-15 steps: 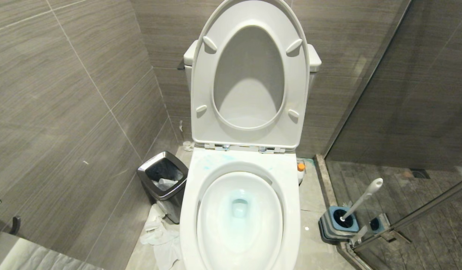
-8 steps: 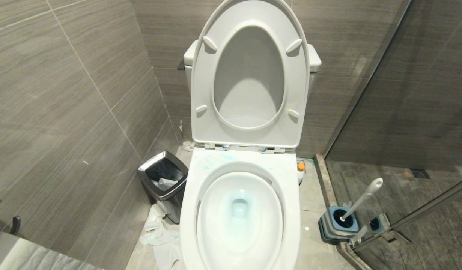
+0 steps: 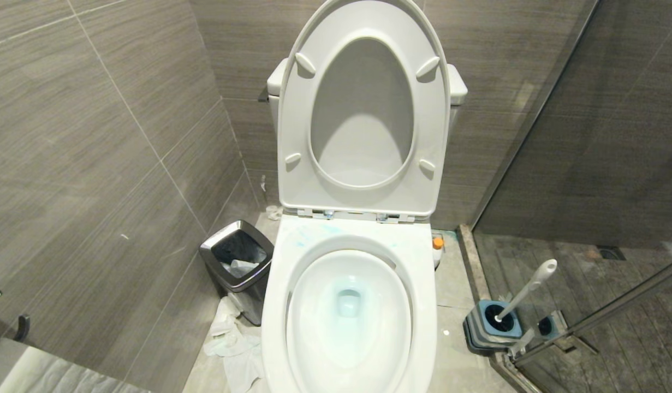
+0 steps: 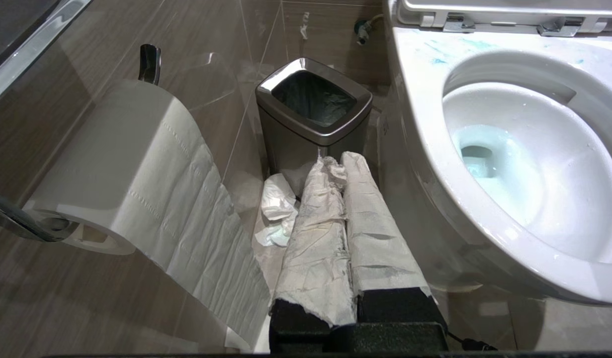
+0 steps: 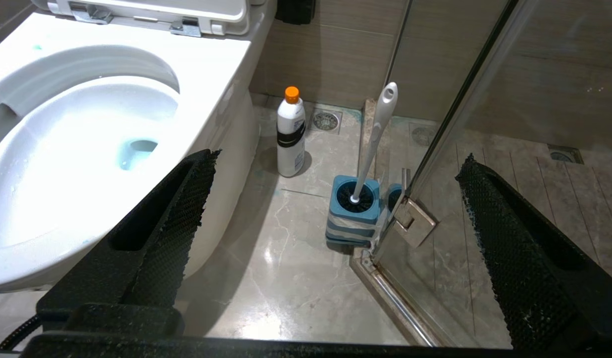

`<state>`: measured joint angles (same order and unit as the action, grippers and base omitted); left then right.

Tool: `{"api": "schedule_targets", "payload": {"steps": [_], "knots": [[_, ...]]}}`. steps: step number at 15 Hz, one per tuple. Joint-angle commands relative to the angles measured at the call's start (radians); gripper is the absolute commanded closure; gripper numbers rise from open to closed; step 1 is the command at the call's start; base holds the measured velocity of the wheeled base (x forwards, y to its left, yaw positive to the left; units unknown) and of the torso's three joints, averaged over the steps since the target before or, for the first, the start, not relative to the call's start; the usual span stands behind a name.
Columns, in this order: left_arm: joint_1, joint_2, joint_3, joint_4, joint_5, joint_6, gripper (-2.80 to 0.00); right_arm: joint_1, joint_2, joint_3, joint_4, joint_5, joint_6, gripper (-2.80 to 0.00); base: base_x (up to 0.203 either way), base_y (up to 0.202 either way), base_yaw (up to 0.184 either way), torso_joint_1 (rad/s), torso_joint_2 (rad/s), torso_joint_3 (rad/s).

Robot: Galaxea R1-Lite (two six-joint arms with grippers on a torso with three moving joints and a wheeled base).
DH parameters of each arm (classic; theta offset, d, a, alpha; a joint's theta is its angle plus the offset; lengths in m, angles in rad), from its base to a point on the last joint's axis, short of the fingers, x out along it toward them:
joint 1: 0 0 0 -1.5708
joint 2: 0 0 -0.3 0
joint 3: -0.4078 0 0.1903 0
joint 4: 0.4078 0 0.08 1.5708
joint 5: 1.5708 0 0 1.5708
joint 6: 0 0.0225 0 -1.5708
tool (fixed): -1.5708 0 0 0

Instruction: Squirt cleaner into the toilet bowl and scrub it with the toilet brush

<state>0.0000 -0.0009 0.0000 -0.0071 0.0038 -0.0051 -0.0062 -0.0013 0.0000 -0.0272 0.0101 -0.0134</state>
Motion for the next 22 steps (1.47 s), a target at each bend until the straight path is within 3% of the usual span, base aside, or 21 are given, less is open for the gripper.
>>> {"api": "schedule_targets", "payload": {"steps": [1,22], "knots": [[0.0,0.001,0.006,-0.001,0.001,0.0,0.0,0.0,-0.002,0.011,0.0,0.001,0.0,-2.8,0.0,0.0,0.0,0.0,0.0,0.0],[0.0,0.001,0.006,-0.001,0.001,-0.001,0.0,0.0,0.0,0.011,0.0,0.001,0.0,-2.8,0.0,0.0,0.0,0.0,0.0,0.0]]}}
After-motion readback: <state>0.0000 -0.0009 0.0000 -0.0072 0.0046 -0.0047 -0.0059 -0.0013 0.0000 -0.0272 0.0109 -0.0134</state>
